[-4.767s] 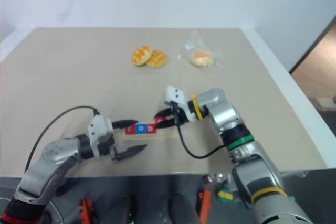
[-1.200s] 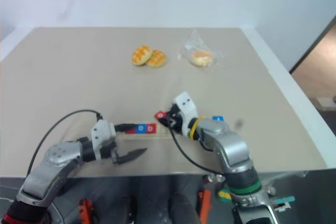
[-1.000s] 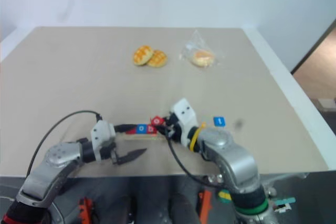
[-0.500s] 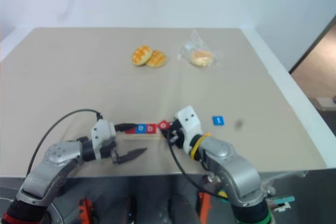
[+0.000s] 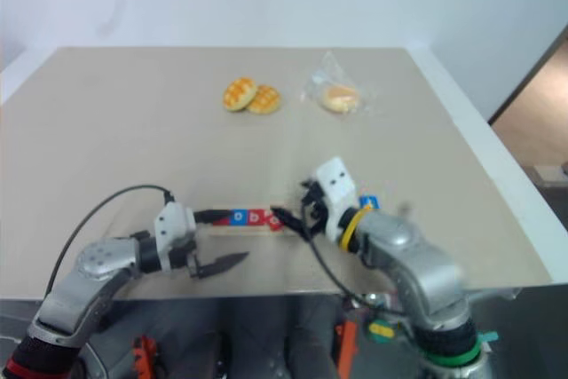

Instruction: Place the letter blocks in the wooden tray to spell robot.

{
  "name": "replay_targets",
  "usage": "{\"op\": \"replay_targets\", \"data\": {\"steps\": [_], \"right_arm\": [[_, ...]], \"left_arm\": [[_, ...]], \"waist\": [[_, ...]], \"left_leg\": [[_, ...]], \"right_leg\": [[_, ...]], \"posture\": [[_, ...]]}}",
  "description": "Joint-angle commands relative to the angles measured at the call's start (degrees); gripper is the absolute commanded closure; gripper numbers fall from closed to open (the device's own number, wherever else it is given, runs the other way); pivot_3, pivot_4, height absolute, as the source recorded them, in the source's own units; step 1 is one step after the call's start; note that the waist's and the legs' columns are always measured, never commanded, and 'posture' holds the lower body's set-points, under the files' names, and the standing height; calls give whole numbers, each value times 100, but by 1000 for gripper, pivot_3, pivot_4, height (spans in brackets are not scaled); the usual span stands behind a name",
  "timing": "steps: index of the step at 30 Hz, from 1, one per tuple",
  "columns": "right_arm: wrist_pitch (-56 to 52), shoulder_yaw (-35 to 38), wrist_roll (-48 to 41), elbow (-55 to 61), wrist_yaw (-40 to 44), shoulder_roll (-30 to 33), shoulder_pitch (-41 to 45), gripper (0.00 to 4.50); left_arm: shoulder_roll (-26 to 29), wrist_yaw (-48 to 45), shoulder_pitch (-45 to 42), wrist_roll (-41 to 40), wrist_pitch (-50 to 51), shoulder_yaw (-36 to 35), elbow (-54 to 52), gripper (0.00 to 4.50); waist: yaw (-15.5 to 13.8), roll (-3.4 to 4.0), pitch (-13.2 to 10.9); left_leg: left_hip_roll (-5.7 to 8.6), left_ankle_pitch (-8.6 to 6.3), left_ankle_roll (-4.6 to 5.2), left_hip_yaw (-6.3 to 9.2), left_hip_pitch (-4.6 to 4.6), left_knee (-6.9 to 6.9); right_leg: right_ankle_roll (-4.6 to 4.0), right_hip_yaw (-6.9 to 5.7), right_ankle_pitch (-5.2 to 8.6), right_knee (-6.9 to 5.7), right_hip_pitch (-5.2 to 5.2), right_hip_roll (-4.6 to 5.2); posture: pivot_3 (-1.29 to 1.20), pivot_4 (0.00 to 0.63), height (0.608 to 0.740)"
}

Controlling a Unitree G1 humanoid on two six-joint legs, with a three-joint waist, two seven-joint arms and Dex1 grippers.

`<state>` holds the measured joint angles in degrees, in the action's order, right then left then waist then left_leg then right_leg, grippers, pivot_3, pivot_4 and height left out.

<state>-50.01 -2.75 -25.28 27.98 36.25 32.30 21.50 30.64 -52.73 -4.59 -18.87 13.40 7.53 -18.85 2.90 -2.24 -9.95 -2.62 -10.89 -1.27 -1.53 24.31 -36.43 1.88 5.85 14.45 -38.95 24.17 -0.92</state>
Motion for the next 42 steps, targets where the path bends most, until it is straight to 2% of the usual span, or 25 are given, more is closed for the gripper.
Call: {"op": "replay_targets", "data": {"steps": [1,6,12,13,14,18,25,26,28,30,31,32,34,35,36,37,40,42], "right_arm": [[1161,-352,43,-794,1587,544,412,37],[2757,-1117,545,-2125,3222,762,1020,37],[3615,-1486,904,-3111,3898,422,1583,37],[3671,-1492,916,-3166,3938,375,1617,37],[3652,-1466,890,-3138,3934,331,1611,275],[3074,-980,371,-2432,3644,340,1288,275],[2203,-563,-313,-935,3229,625,66,275],[2092,-544,-359,-791,3095,608,-93,548],[1835,-522,-466,-596,2898,582,-291,548],[1184,-493,-611,-479,2456,503,-338,1052],[989,-479,-669,-455,2343,481,-337,1439],[737,-437,-787,-401,2175,432,-351,1602],[-12,-127,-1472,-322,1785,254,-383,2369],[-208,84,-1766,-275,1563,105,-423,2508],[-363,224,-1962,-207,1439,49,-446,3130],[-332,257,-1995,-33,1471,110,-544,3350],[-261,192,-1886,235,1400,264,-738,4405],[-94,22,-1591,217,1251,306,-762,4462]], "left_arm": [[39,-93,-84,-35,-146,0,-50,0],[3,-95,-147,-9,-169,46,-32,0],[24,24,-59,-4,-146,24,-164,0],[32,40,-36,-5,-139,17,-187,0],[38,65,-2,-6,-129,8,-222,0],[49,170,183,-39,-75,-44,-359,0],[37,213,197,-126,-70,-98,-348,0],[23,215,183,-153,-65,-100,-345,0],[-4,217,156,-204,-47,-110,-340,0],[-10,219,144,-245,-24,-139,-337,0],[-13,221,132,-250,-16,-142,-331,0],[-9,216,131,-254,-18,-149,-323,0],[0,217,124,-257,-22,-139,-312,0],[3,217,124,-259,-22,-137,-310,0],[1,214,123,-258,-20,-138,-306,0],[0,208,128,-259,-22,-143,-299,0],[-4,196,125,-254,-36,-140,-272,0],[-16,190,105,-234,-65,-121,-240,0]], "waist": [[-1,0,0],[9,0,-1],[-1,1,-2],[-6,1,-2],[-7,1,-2],[-12,2,-2],[-32,2,-2],[-23,2,-2],[-10,2,-2],[-9,2,-2],[-13,1,-2],[-15,1,-2],[-10,1,-2],[-14,0,-1],[-15,0,-1],[-15,1,-1],[-15,0,-1],[-15,0,-1]], "left_leg": [[0,0,0,-1,0,2],[-8,-4,6,5,0,9],[-8,-4,5,6,0,9],[-8,-4,5,7,0,8],[-8,-4,5,8,1,8],[-6,-4,5,7,1,8],[0,-4,5,21,2,7],[3,-4,4,12,2,6],[0,-4,4,4,-3,3],[-2,-3,4,4,-6,2],[-2,-3,3,3,-6,1],[-3,-2,3,8,-8,0],[-3,-1,1,4,-8,-2],[-3,-1,1,4,-8,-2],[-3,-1,1,7,-5,-1],[-2,-1,1,8,-3,-1],[0,-2,1,11,1,1],[0,-2,1,10,1,2]], "right_leg": [[0,0,0,1,0,0],[14,-2,-7,1,3,-13],[14,-1,-8,0,3,-13],[14,-2,-8,0,2,-14],[14,-2,-8,0,2,-13],[15,-1,-7,0,2,-9],[23,-11,2,-1,-7,5],[22,-8,-3,-1,-3,7],[18,-8,-8,-2,-4,7],[16,-7,-10,-2,-4,4],[13,-8,-11,-2,-4,4],[10,-9,-10,-3,-7,1],[5,-4,-10,-4,-6,0],[4,-4,-10,-4,-6,0],[13,-5,-12,-3,-7,0],[17,-4,-12,-3,-6,-1],[23,-4,-5,-2,-5,-1],[24,-4,-5,-1,-5,0]], "posture": [[0,150,740],[0,150,740],[0,150,740],[0,150,740],[0,150,740],[0,150,740],[0,150,740],[0,150,740],[0,150,740],[0,150,740],[0,150,740],[0,150,740],[0,150,740],[0,150,740],[0,150,740],[0,150,740],[0,150,740],[0,150,740]]}}
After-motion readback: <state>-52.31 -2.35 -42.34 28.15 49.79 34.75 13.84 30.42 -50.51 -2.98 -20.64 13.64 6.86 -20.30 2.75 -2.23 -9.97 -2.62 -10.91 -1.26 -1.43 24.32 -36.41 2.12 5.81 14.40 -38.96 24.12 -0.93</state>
